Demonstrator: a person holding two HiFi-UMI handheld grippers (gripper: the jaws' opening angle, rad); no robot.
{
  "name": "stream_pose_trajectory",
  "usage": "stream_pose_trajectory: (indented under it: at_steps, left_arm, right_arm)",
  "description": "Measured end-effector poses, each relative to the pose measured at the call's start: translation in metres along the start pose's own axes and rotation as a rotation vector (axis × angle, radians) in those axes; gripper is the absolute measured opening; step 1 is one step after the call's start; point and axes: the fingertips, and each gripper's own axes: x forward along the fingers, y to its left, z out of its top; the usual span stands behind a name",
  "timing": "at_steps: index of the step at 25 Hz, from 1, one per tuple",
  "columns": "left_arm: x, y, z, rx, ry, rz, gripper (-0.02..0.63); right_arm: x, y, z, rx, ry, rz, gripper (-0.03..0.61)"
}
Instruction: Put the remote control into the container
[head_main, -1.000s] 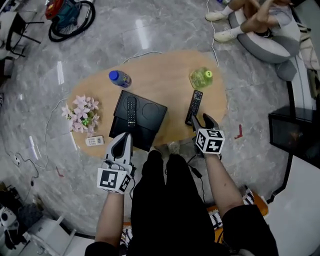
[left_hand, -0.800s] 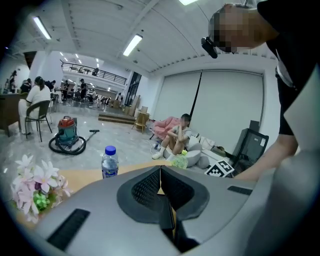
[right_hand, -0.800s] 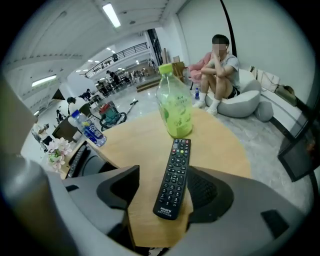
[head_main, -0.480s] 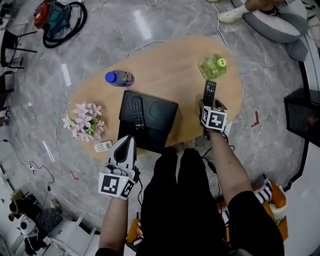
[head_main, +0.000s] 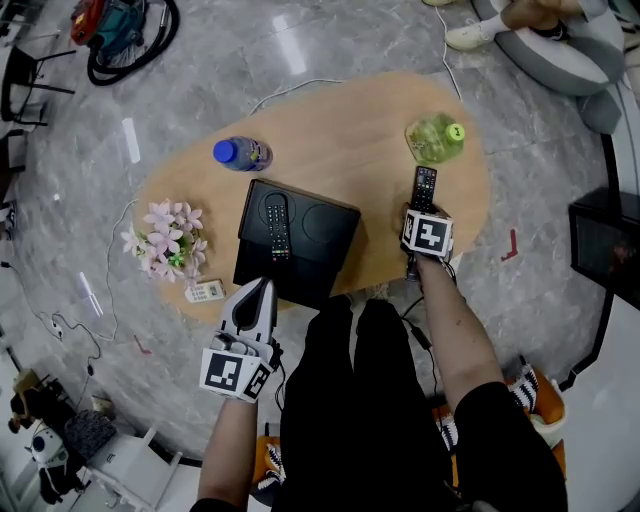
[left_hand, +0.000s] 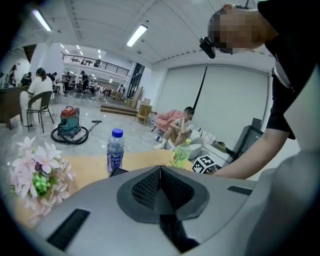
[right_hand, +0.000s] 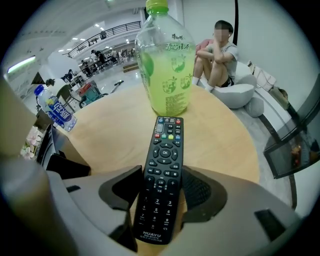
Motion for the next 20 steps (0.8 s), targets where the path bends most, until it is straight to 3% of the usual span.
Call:
stream_pose_trajectory:
  at_steps: [12, 20]
  left_arm:
    - [-0.010, -0.018, -0.001, -0.016, -0.022, 0.024, 0.006]
    - [-0.036, -0.028, 0.005, -0.032, -0.085, 0.092, 0.006]
  right_arm:
    - [-0.050, 0.008, 0.001, -0.169, -0.055, 0.068, 0.255]
    - [-0.115, 0.054, 0.012, -0.340, -0.144, 0.180, 0.255]
